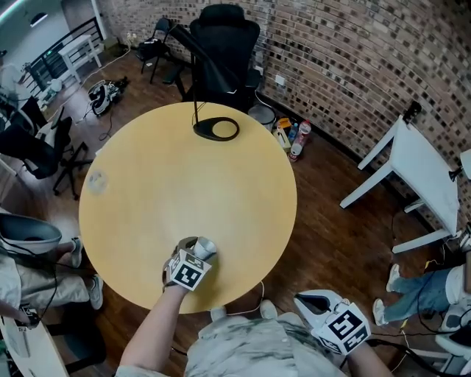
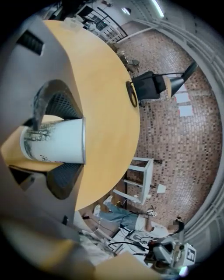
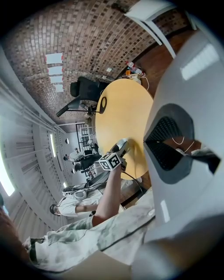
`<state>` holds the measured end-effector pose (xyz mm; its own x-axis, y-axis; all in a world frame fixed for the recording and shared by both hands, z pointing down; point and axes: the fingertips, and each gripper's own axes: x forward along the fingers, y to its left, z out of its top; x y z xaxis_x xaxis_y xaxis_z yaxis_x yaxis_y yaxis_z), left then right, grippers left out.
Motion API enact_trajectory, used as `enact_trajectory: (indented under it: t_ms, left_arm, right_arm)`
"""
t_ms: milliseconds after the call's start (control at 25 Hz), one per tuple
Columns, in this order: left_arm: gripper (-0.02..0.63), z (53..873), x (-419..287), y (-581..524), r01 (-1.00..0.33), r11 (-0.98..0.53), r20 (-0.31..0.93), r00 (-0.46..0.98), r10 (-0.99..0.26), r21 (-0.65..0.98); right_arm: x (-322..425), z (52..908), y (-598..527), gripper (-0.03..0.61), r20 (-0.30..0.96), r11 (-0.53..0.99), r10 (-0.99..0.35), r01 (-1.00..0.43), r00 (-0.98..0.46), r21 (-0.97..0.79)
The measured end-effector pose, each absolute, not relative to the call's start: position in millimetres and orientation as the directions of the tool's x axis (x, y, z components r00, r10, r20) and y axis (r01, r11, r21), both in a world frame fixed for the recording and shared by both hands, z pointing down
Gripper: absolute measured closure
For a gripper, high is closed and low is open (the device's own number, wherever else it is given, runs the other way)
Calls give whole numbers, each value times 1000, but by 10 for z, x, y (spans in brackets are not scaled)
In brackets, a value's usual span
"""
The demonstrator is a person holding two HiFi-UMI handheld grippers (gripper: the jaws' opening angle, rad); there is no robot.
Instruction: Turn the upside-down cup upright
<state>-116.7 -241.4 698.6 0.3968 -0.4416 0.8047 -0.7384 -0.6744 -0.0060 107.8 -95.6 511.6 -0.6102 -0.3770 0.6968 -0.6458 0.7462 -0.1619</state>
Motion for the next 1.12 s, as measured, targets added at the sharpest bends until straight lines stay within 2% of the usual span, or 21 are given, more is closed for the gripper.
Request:
enact_trajectory:
  t_ms: [240,480,1120]
  left_arm:
    - [301,6786,-1185,-2578,-804,-590,609,506,-611,76]
    - [301,6721,-1302,-2668,-826,-555,447,536,-716,102]
    - [291,6786,-1500,-2374,-821,-553,339,565,-752,142]
  right_arm:
    - [996,5091,-942,575,716,766,-358,-627,-599,-142]
    - [952,5083,-904,575,759,783,-336,-613,-558,-104]
    - [722,4978,-899,575,796,822,-324,-568,-512,-31]
